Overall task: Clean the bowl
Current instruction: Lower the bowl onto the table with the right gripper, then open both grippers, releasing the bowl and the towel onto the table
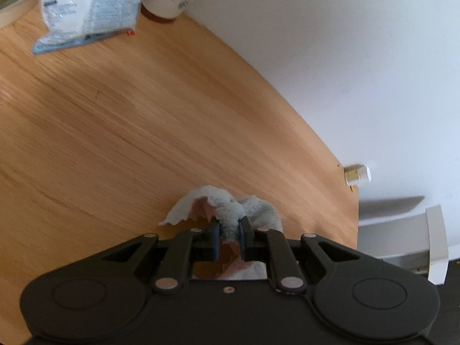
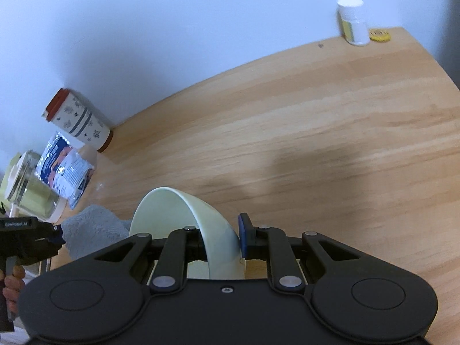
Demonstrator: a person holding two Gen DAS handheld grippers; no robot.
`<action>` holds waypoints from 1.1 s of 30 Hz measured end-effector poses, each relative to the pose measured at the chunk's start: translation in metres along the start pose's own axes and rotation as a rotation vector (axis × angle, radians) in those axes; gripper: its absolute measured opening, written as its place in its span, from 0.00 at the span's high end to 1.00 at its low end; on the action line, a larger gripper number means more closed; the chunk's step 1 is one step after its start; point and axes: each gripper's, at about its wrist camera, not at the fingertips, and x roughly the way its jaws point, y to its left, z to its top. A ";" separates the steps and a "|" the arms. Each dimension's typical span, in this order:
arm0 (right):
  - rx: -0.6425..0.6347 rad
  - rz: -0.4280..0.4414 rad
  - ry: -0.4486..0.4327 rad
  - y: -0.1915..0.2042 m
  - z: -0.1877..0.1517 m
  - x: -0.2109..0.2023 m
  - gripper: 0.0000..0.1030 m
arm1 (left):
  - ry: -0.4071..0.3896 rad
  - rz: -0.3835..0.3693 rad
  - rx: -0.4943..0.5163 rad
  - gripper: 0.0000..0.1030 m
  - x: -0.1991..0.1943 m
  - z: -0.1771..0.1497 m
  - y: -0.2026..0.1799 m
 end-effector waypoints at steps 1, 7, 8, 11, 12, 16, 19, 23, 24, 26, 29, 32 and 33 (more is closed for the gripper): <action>-0.002 0.003 -0.001 -0.001 0.000 0.000 0.81 | 0.008 0.008 0.004 0.88 0.001 0.000 0.000; 0.034 0.010 0.003 -0.011 -0.002 0.003 0.82 | 0.010 0.031 0.029 0.88 0.003 -0.003 -0.002; 0.035 0.010 0.002 -0.011 -0.002 0.004 0.82 | 0.013 0.036 0.033 0.87 0.003 -0.003 -0.003; 0.055 0.010 0.008 -0.015 -0.003 0.006 0.84 | 0.023 0.065 0.073 0.86 0.006 -0.005 -0.008; 0.060 0.009 0.010 -0.016 -0.003 0.007 0.84 | 0.021 0.078 0.094 0.85 0.006 -0.006 -0.010; 0.070 0.006 0.017 -0.021 -0.005 0.008 0.86 | 0.012 0.101 0.144 0.81 0.004 -0.010 -0.017; 0.063 0.004 0.019 -0.022 -0.007 0.008 0.86 | -0.009 0.142 0.166 0.56 0.000 -0.013 -0.023; 0.051 -0.012 0.020 -0.022 -0.009 0.010 0.85 | -0.029 0.184 0.247 0.42 -0.006 -0.019 -0.035; 0.045 -0.015 0.022 -0.021 -0.010 0.010 0.85 | -0.037 0.198 0.268 0.38 -0.008 -0.022 -0.038; 0.040 -0.018 0.025 -0.019 -0.011 0.011 0.85 | -0.044 0.205 0.279 0.33 -0.010 -0.024 -0.042; 0.033 -0.019 0.020 -0.021 -0.012 0.009 0.86 | -0.053 0.228 0.296 0.25 -0.012 -0.028 -0.048; 0.030 -0.017 0.017 -0.022 -0.012 0.007 0.83 | -0.075 0.266 0.347 0.17 -0.017 -0.035 -0.059; 0.024 -0.021 0.012 -0.021 -0.012 0.006 0.81 | -0.078 0.277 0.362 0.15 -0.018 -0.037 -0.063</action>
